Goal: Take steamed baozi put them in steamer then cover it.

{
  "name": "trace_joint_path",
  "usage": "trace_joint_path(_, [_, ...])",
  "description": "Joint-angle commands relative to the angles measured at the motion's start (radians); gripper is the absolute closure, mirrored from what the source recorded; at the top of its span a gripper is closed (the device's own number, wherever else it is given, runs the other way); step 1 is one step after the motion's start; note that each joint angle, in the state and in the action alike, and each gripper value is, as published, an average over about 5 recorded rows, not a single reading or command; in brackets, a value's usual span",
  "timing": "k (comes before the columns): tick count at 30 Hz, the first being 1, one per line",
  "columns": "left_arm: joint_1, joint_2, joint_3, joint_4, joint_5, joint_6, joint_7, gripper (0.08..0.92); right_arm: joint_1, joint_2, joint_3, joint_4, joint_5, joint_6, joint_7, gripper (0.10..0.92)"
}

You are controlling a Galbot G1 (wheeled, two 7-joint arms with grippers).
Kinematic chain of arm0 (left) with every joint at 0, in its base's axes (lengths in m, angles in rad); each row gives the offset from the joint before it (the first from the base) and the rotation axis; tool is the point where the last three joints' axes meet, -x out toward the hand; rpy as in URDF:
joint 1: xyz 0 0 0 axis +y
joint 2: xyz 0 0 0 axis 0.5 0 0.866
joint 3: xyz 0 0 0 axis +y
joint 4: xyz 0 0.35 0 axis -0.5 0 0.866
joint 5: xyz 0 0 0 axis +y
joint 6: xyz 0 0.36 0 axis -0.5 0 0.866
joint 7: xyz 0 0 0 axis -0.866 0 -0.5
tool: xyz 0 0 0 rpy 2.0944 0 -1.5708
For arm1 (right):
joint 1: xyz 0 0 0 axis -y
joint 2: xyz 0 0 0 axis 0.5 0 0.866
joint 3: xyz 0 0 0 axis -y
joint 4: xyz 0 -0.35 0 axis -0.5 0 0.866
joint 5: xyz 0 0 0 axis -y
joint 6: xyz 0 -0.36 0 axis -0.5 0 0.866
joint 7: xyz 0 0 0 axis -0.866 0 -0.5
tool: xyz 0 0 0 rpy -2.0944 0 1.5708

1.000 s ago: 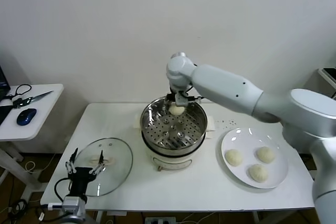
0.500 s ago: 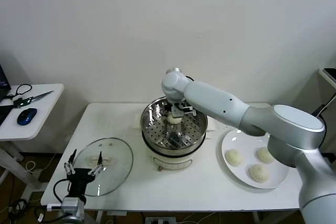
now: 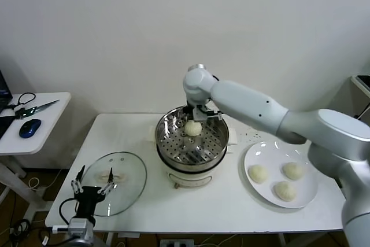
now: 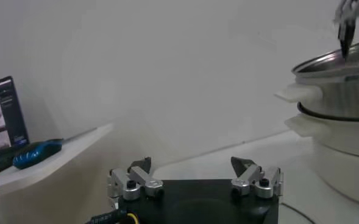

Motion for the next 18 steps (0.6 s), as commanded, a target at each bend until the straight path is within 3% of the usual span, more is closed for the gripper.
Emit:
trace_joint_path(1, [0.002, 0.001, 0.001, -0.005, 0.002, 0.001, 0.0, 0.177, 0.282, -0.324, -0.266, 0.178, 0.545, -0.365, 0.077, 0.203])
trace_joint_path(5, [0.003, 0.004, 0.003, -0.011, 0.002, 0.003, 0.0, 0.177, 0.351, -0.464, -0.39, 0.182, 0.829, -0.629, 0.058, 0.203])
trace_joint_path(9, [0.001, 0.004, 0.005, -0.011, 0.0, 0.004, 0.0, 0.177, 0.338, -0.551, -0.429, 0.135, 0.975, -0.751, -0.003, 0.203])
trace_joint_path(14, [0.002, 0.007, 0.002, -0.012, -0.003, 0.005, 0.0, 0.177, 0.241, -0.619, -0.444, 0.131, 1.041, -0.793, -0.012, 0.203])
trace_joint_path(18, [0.005, 0.012, -0.002, -0.014, -0.005, 0.005, 0.001, 0.177, 0.017, -0.666, -0.287, 0.132, 0.966, -0.824, -0.008, 0.203])
